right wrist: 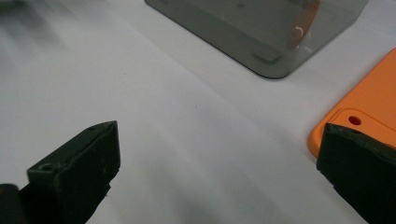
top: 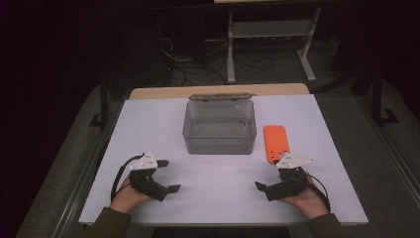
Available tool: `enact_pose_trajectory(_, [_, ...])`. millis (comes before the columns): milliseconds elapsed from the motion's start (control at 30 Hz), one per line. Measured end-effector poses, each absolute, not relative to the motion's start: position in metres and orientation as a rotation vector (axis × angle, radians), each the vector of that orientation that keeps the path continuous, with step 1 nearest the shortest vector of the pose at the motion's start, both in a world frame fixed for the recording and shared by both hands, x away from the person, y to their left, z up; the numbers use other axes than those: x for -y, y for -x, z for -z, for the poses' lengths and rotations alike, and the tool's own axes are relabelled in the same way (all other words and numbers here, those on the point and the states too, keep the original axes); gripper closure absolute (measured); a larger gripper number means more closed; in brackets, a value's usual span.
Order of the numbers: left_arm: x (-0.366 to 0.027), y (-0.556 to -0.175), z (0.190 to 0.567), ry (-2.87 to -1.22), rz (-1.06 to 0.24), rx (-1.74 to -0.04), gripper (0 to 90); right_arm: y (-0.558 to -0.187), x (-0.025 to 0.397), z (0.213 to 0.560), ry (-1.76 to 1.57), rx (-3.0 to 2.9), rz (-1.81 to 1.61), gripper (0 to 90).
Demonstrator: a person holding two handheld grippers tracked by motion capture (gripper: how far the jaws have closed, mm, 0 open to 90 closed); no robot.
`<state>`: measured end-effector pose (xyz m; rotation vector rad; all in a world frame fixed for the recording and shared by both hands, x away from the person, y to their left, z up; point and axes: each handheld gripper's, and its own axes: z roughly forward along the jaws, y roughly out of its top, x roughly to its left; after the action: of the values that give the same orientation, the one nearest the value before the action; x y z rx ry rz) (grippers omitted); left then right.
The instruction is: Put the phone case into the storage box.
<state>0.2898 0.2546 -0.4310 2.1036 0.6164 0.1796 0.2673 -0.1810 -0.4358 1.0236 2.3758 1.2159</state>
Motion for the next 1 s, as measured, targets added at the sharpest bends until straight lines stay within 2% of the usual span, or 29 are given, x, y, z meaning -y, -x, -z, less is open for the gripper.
enact_pose_trajectory(1000, [-0.264, -0.289, 0.430, -2.087, -0.146, -0.634, 0.0, -0.293, 0.170, 0.425, -1.013, -2.396, -1.196, 0.0])
